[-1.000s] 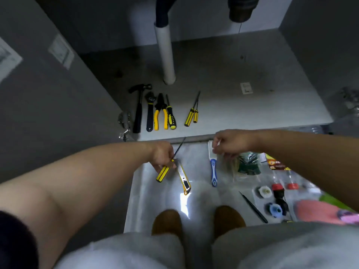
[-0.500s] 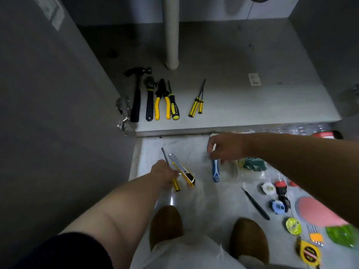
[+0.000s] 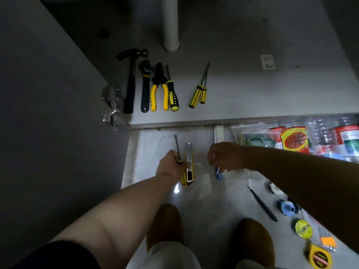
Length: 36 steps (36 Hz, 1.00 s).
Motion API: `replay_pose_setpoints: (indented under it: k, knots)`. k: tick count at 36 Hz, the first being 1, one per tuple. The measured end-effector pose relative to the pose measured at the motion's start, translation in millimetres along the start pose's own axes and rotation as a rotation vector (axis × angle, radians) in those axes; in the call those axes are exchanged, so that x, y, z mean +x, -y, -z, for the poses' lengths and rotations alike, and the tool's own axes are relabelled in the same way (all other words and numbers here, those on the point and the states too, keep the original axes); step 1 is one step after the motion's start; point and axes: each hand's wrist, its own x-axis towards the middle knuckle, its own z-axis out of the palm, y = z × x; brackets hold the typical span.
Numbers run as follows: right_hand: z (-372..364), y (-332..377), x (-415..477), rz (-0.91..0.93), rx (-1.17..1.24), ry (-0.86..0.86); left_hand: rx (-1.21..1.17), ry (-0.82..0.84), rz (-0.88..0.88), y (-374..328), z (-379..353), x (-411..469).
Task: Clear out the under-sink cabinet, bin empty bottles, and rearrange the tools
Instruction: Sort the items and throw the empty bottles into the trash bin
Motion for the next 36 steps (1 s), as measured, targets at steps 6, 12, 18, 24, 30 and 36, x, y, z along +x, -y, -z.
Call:
replay_pose_setpoints:
  k: [6,12,18,24,30,36]
  knots:
    - [6,30,-8,0.003,-0.196,-0.008,0.115,-0.004,-0.018,-1,23,-7]
    - [17,54,-4,0.138,-0.179,-0.218,0.270,-0.195,-0.327,-44,68,-32]
    - [41,65,10,0.183,-0.141,-0.552,0.305,-0.471,-0.604,-103,109,-27]
    - [71,68,29,0.145,-0.075,-0.706,0.390,-0.497,-0.442,-134,133,11]
    - [73,71,53,0.156,-0.152,-0.685,0.398,-0.432,-0.298,-139,137,36]
    - [69,76,65,0.128,-0.305,-0.760,0.494,-0.403,-0.217,-146,136,48]
